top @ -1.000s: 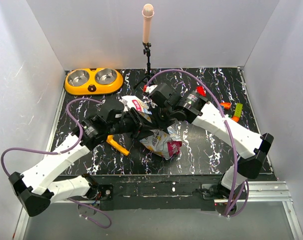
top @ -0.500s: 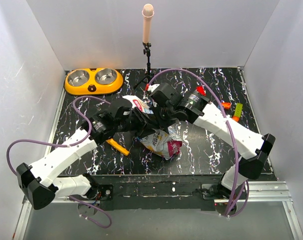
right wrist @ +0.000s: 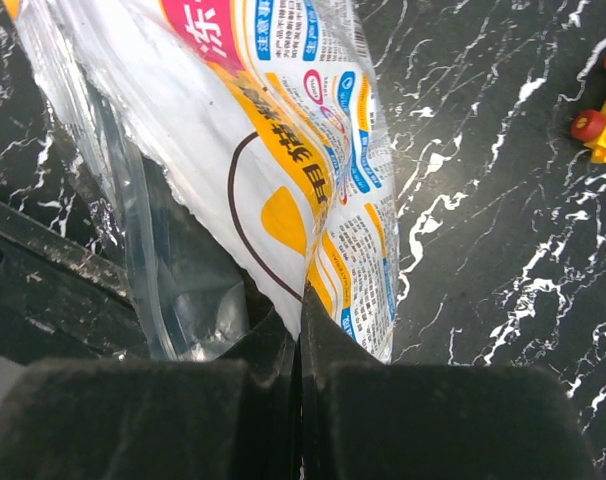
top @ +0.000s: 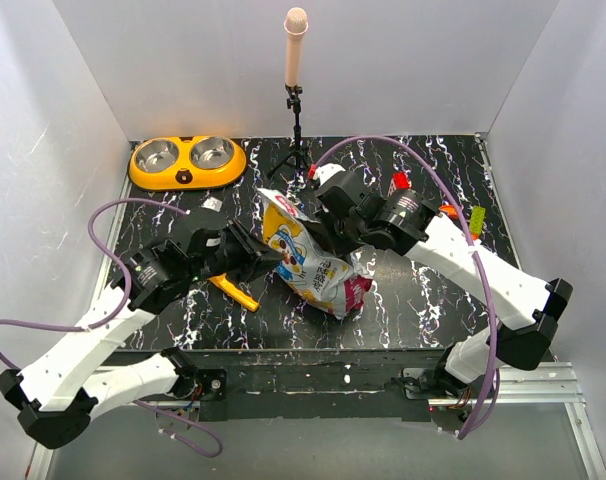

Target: Serve the pet food

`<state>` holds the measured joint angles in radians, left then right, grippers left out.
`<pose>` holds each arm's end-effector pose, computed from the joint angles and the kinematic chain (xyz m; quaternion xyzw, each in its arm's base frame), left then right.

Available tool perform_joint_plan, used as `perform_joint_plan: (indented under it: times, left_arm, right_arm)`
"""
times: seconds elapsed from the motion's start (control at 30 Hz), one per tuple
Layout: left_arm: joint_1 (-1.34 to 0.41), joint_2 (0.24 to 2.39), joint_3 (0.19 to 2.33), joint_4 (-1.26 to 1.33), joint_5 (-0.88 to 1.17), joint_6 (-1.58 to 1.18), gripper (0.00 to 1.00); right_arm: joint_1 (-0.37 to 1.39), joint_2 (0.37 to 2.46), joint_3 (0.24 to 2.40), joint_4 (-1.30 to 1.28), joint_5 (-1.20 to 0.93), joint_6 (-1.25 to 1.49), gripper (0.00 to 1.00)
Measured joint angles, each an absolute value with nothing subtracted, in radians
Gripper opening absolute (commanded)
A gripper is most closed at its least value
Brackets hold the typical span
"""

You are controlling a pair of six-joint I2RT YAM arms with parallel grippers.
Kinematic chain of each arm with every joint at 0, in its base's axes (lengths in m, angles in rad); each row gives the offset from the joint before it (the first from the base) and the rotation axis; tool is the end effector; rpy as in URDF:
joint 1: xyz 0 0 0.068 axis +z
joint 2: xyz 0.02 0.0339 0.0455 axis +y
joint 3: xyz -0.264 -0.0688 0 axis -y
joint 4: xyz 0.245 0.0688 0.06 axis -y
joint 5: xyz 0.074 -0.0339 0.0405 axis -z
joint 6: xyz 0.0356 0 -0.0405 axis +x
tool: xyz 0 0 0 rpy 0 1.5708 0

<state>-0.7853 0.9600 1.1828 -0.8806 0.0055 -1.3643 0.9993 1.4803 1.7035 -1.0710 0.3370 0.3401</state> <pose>0.1279 -0.1281 0.3754 -0.2551 0.8606 -0.3889 0.2076 0.1684 0.2401 0.4085 -0.2423 0.8917 0.0935 0.3707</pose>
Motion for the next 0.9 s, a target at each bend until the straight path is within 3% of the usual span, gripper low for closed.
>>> perform_joint_plan:
  times: [0.1, 0.2, 0.3, 0.47, 0.57, 0.63, 0.7, 0.8, 0.9]
  left_arm:
    - [-0.785, 0.971, 1.174, -0.817, 0.035, -1.373, 0.54]
    - [-0.785, 1.048, 1.215, -0.771, 0.051, -1.360, 0.56]
    - [-0.785, 1.124, 1.256, -0.741, 0.055, -1.346, 0.50]
    - [-0.785, 1.199, 1.263, -0.717, 0.054, -1.343, 0.28]
    - [-0.785, 1.236, 1.263, -0.712, 0.054, -1.340, 0.31]
    - [-0.785, 1.256, 1.263, -0.709, 0.055, -1.334, 0.40]
    - [-0.785, 1.275, 1.270, -0.712, 0.056, -1.326, 0.40]
    - [-0.785, 1.308, 1.297, -0.728, 0.056, -1.297, 0.13]
    - [-0.785, 1.339, 1.335, -0.760, 0.059, -1.251, 0.00]
  right_arm:
    - [1.000, 1.482, 1.703, -1.066, 0.304, 0.338, 0.01]
    - [1.000, 1.482, 1.703, -1.063, 0.274, 0.340, 0.01]
    - [0.999, 1.482, 1.703, -1.061, 0.255, 0.342, 0.01]
    - [0.999, 1.482, 1.703, -1.060, 0.239, 0.345, 0.01]
    - [0.999, 1.482, 1.703, -1.060, 0.236, 0.345, 0.01]
    - [0.998, 1.482, 1.703, -1.060, 0.236, 0.345, 0.01]
    - [0.997, 1.482, 1.703, -1.059, 0.236, 0.344, 0.01]
    - [0.997, 1.482, 1.703, -1.056, 0.237, 0.340, 0.01]
    - [0.996, 1.482, 1.703, -1.053, 0.237, 0.332, 0.01]
